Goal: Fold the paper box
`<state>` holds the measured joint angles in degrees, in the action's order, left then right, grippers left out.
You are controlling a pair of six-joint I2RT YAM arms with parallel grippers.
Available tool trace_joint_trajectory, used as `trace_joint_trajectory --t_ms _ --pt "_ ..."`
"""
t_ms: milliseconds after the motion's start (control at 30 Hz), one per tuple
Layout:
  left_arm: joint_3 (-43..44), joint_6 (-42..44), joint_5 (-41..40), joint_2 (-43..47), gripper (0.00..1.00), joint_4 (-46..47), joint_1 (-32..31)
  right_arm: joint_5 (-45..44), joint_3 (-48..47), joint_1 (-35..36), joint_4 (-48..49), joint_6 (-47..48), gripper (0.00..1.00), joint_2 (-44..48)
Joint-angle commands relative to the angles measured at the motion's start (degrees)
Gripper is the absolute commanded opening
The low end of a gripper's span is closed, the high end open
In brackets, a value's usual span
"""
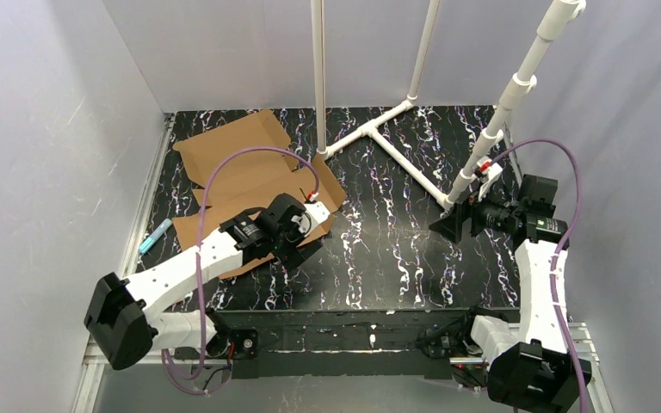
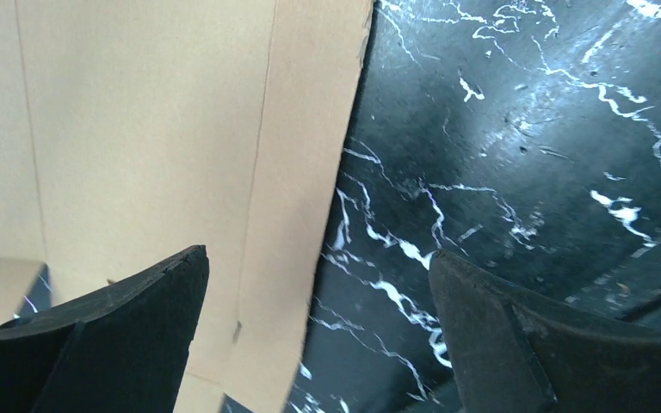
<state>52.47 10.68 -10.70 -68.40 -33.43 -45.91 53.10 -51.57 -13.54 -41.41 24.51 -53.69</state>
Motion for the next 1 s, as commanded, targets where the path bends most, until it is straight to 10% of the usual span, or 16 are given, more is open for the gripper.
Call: trace_joint_trajectory --t_ms 0,233,667,967 --pt "-2.8 13.7 0.4 -1.1 0.99 10.8 -0.3 5.0 3.9 -0.3 5.7 4.7 1.0 1.0" --pt "-8.3 15.8 -2.3 -8.1 0.96 24.4 -0.3 4.3 9.7 -0.3 10.7 3.7 1.0 3.0" --pt "-8.8 17.1 -6.4 -16.0 0.62 25.5 -0.6 4.6 9.7 -0.3 10.9 3.7 1.0 4.1" --pt "-10.7 18.5 -10.5 -18.1 0.55 27.4 -2.1 4.3 9.5 -0.3 10.8 3.7 1.0 4.4"
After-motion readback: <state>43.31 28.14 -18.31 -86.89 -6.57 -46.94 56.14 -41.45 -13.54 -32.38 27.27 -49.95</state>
